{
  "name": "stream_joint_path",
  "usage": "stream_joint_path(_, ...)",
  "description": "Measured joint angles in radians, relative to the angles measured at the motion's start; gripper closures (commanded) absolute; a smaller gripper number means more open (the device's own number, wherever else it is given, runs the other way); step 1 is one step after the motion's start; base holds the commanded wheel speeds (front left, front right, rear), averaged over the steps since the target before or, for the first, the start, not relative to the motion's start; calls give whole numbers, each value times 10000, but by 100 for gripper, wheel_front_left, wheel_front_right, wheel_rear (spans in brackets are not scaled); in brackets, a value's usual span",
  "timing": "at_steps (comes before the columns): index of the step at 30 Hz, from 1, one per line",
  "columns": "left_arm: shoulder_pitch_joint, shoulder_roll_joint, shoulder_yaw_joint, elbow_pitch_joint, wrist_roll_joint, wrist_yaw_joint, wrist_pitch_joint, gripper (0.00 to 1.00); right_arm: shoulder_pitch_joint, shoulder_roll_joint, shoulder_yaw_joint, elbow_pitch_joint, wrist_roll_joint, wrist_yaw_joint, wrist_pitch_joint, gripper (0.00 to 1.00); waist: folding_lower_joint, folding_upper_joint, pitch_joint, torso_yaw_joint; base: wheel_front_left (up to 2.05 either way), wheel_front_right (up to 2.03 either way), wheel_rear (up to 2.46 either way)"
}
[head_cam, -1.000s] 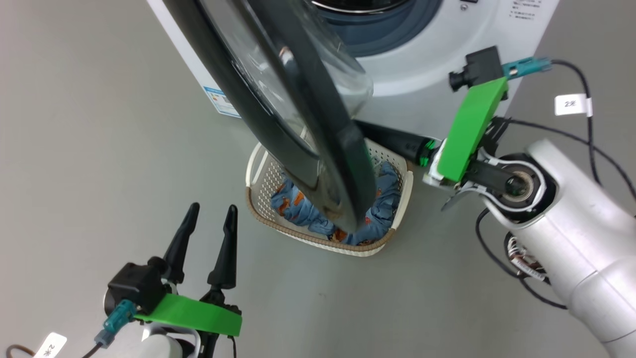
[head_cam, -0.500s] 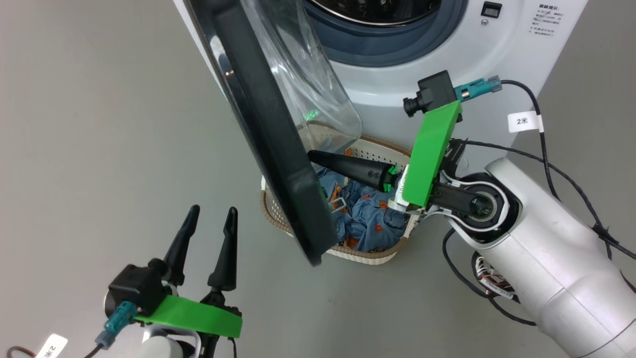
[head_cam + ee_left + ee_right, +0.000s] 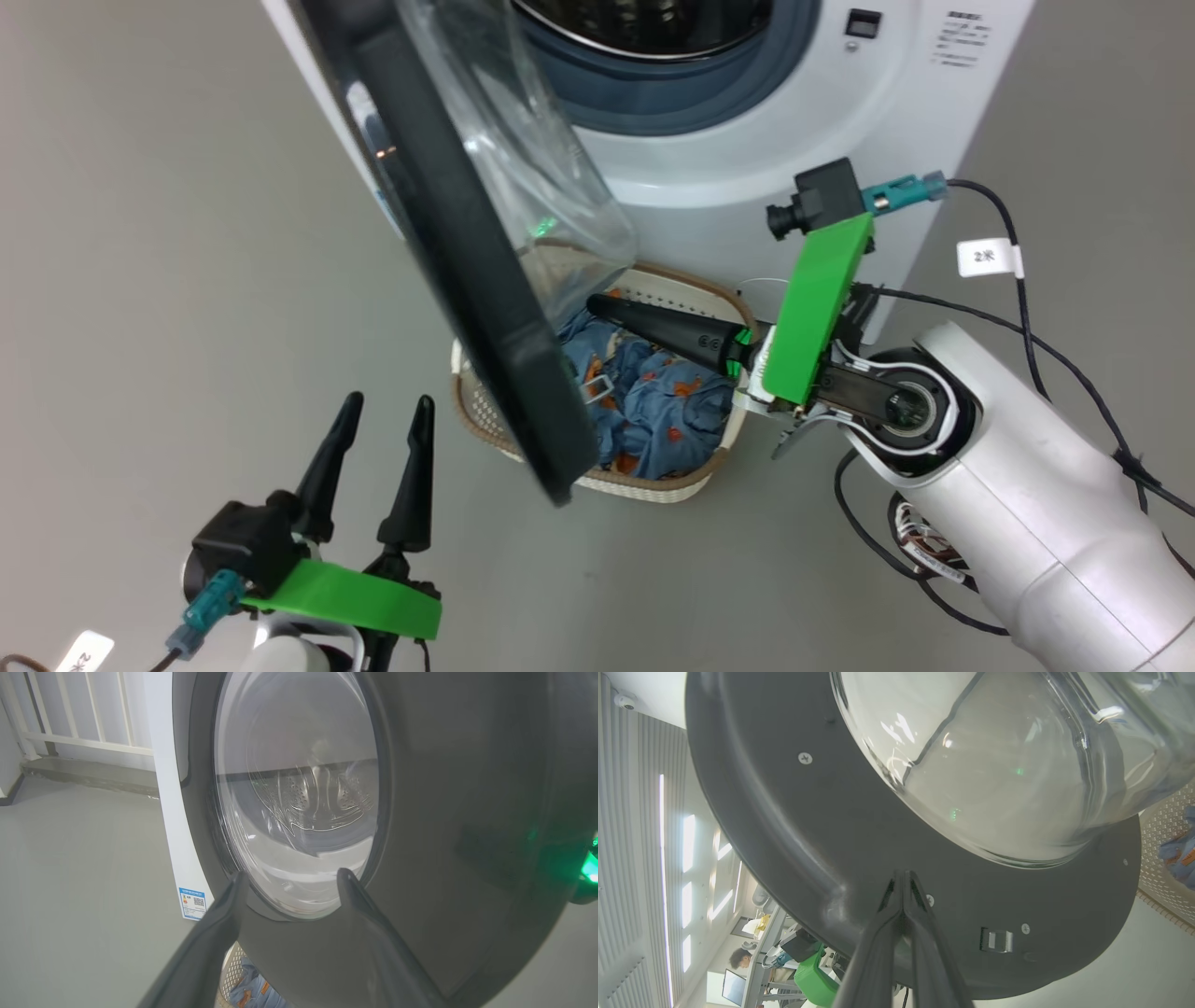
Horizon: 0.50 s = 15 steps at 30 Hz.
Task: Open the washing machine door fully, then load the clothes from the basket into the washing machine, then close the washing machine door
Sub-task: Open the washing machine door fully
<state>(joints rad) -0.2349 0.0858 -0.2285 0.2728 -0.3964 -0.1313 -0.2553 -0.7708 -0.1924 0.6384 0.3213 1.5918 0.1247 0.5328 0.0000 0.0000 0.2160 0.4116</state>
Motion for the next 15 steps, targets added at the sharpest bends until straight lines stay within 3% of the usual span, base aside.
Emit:
stream_joint_path(2, -1, 123, -10, 27, -2, 0, 0, 0, 146, -90, -125, -27, -2, 0, -213, 53, 0, 0, -52, -186, 0, 0, 0)
stream_joint_path(4, -1, 253, -10, 52, -25, 0, 0, 0, 334, -242, -265, -77, -25, 0, -391, 48, 0, 0, -117, -375, 0, 0, 0)
stream_joint_path(5, -1, 309, -2, 59, -52, 0, 0, 0, 449, -328, -337, -88, -100, 0, -535, 18, 0, 0, -156, -466, 0, 0, 0)
stream_joint_path(6, 2, 366, 4, 65, -65, 0, 0, 0, 568, -418, -399, -86, -186, 0, -663, 0, 0, 0, -199, -557, 0, 0, 0)
stream_joint_path(15, 491, 692, 299, 69, -107, 0, 0, 0, 1587, -965, -725, 23, -460, 0, -1776, 0, 0, 0, -580, -1299, 0, 0, 0)
